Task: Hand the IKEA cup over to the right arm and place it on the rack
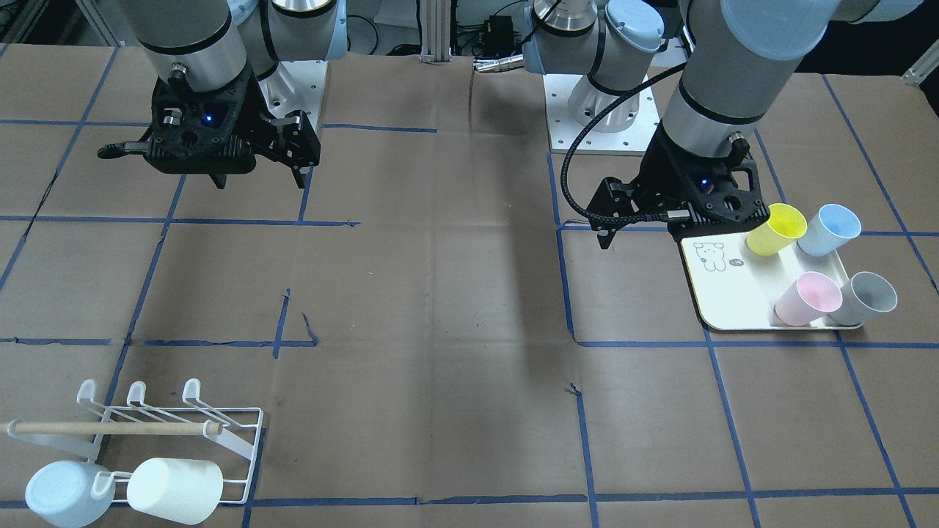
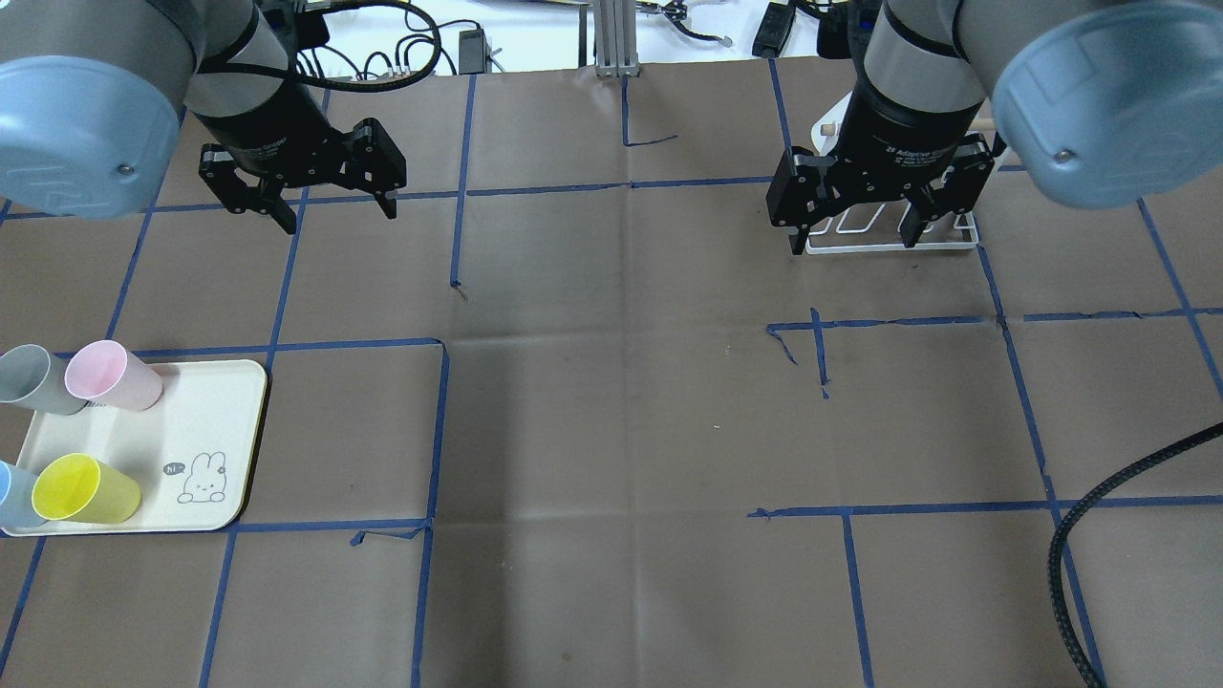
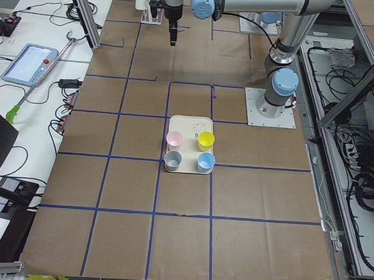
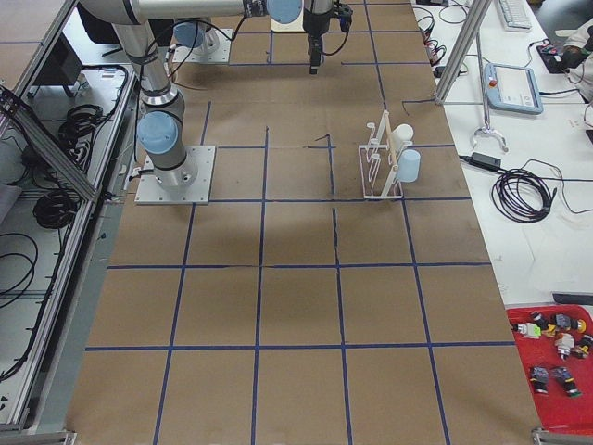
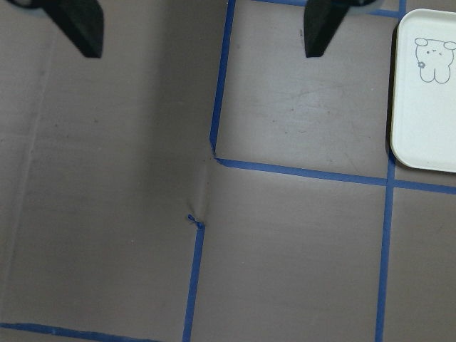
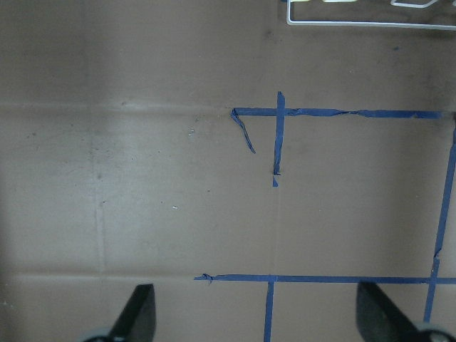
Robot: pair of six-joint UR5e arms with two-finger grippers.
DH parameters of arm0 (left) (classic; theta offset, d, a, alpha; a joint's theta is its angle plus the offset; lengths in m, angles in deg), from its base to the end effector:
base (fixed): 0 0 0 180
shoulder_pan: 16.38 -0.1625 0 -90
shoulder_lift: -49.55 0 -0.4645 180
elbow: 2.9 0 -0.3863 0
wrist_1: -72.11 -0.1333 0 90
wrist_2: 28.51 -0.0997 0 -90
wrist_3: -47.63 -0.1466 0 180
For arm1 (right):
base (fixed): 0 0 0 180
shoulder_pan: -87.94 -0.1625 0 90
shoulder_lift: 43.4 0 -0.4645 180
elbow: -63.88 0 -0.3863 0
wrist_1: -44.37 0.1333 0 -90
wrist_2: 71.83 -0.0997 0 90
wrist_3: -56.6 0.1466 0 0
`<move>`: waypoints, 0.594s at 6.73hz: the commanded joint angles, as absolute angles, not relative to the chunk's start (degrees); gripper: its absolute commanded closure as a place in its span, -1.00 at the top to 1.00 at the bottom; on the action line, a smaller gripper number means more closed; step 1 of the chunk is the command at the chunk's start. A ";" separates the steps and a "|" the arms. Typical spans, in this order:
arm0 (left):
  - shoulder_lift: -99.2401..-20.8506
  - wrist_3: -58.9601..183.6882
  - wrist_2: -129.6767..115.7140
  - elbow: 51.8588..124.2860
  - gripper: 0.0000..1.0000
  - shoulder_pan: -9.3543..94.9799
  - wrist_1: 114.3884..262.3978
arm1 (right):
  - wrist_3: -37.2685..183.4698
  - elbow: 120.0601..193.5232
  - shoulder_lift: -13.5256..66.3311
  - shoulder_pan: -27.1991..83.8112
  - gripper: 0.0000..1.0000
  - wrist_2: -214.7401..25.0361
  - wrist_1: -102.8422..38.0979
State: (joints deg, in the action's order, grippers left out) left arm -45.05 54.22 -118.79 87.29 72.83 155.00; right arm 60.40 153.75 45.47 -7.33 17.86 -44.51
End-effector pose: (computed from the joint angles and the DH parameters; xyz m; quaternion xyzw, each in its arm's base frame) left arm -0.1253 -0.5295 0.4508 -0.0644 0.9977 -0.0203 0.0014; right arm 0.1785 -0.4752 0.4700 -0.0128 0.9997 0.0187 0.0012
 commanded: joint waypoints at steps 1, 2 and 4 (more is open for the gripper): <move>-45.02 54.23 -118.78 87.28 0.99 72.83 155.08 | 60.29 153.80 45.63 -7.25 1.00 18.17 -44.57; -45.02 54.23 -118.78 87.28 0.99 72.83 155.00 | 60.38 153.80 45.45 -7.25 0.99 18.17 -44.92; -44.76 54.23 -118.87 87.28 0.99 72.83 155.08 | 60.29 153.80 45.45 -7.25 0.99 18.17 -45.27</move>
State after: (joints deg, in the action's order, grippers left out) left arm -44.91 54.23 -118.80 87.28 72.83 155.06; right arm 60.31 153.79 45.43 -7.25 18.16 -45.09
